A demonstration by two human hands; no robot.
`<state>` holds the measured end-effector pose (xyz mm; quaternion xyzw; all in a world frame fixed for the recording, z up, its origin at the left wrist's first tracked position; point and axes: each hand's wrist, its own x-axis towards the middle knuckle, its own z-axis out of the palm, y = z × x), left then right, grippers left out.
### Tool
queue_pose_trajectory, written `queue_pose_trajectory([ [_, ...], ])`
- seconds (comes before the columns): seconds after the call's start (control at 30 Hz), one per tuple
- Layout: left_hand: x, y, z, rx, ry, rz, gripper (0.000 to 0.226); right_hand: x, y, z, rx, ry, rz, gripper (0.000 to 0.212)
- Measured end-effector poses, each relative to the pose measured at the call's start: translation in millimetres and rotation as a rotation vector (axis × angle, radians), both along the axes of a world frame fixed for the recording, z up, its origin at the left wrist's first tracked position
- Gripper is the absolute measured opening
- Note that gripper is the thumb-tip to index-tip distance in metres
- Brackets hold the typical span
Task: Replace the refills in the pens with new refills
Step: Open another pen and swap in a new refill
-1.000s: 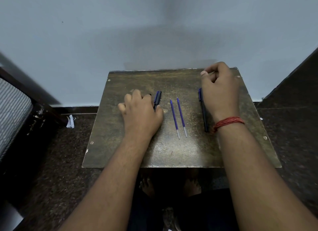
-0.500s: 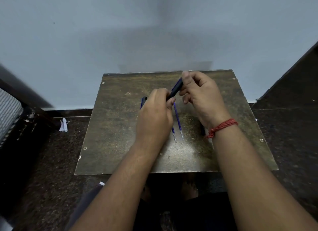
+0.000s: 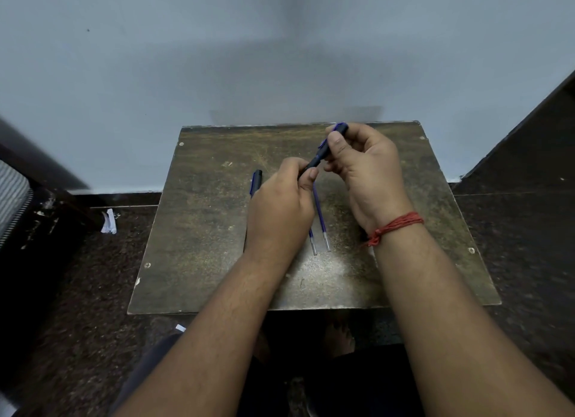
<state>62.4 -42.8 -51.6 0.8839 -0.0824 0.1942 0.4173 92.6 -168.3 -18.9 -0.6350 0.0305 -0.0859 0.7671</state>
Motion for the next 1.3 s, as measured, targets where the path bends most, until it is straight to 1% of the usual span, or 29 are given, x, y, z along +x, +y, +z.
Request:
queue_pose_trajectory([
  [0.13, -0.2, -2.5, 3.7, 0.049, 0.003, -0.010, 0.024, 0.4, -0.8, 0.2, 0.058, 0.025, -0.022, 0.012],
  [0.4, -0.5, -3.9, 6.6, 0.025, 0.033, -0.013, 0.027, -1.0, 5.0, 0.3, 0.206, 0.029, -0.028, 0.019],
  [0.47, -1.2, -2.0, 4.3, 0.008, 0.041, -0.019, 0.024, 0.6, 3.2, 3.5, 0.323, 0.032, -0.051, 0.020],
  [0.53, -1.9, 2.4, 0.6, -0.016, 0.063, -0.035, 0.024, 5.8, -13.4, 9.8, 0.530, 0.031, -0.144, 0.019],
  [0.57, -2.2, 4.2, -0.4, -0.035, 0.075, -0.043, 0.025, 9.0, -26.4, 12.3, 0.596, 0.009, -0.200, 0.018],
  [0.6, -1.8, 5.5, -0.6, -0.057, 0.079, -0.042, 0.026, 11.7, -39.6, 13.3, 0.601, -0.013, -0.251, 0.016],
  [0.63, -1.2, 5.7, 0.0, -0.080, 0.077, -0.033, 0.027, 12.9, -50.9, 13.9, 0.550, -0.029, -0.294, 0.014],
  [0.67, -0.4, 5.1, 0.8, -0.108, 0.070, -0.018, 0.027, 13.8, -58.4, 12.7, 0.441, -0.038, -0.330, 0.012],
  [0.7, -0.1, 4.2, 1.4, -0.132, 0.063, -0.001, 0.027, 13.8, -61.0, 11.7, 0.278, -0.049, -0.349, 0.010],
  [0.73, 0.1, 3.2, 1.5, -0.147, 0.055, 0.015, 0.026, 13.0, -58.9, 10.9, 0.066, -0.055, -0.354, 0.009],
  [0.8, -0.9, 2.3, 0.9, -0.147, 0.032, 0.062, 0.022, 11.9, -46.3, 6.4, -0.375, -0.017, -0.301, 0.011],
  [0.83, -1.2, 3.0, 0.6, -0.149, 0.016, 0.092, 0.019, 10.9, -38.5, 3.3, -0.558, 0.020, -0.260, 0.014],
  [0.9, -0.9, 5.5, 1.1, -0.175, -0.007, 0.148, 0.014, 7.0, -25.0, -1.8, -0.873, 0.074, -0.202, 0.020],
  [0.93, -0.2, 6.6, 1.8, -0.191, -0.012, 0.169, 0.012, 4.2, -20.0, -2.5, -0.993, 0.101, -0.177, 0.022],
  [1.0, 1.2, 8.1, 2.0, -0.206, -0.017, 0.193, 0.011, -2.4, -14.7, -0.4, -1.149, 0.141, -0.131, 0.025],
  [1.07, 2.0, 8.5, 0.8, -0.201, -0.016, 0.201, 0.010, -7.8, -12.2, 2.4, -1.247, 0.168, -0.103, 0.027],
  [1.2, 1.6, 8.0, -0.9, -0.180, -0.019, 0.203, 0.014, -8.3, -6.0, -2.1, -1.357, 0.186, -0.075, 0.029],
  [1.3, 2.0, 8.0, -0.9, -0.165, -0.016, 0.206, 0.015, -7.1, -4.9, -8.1, -1.379, 0.210, -0.057, 0.030],
])
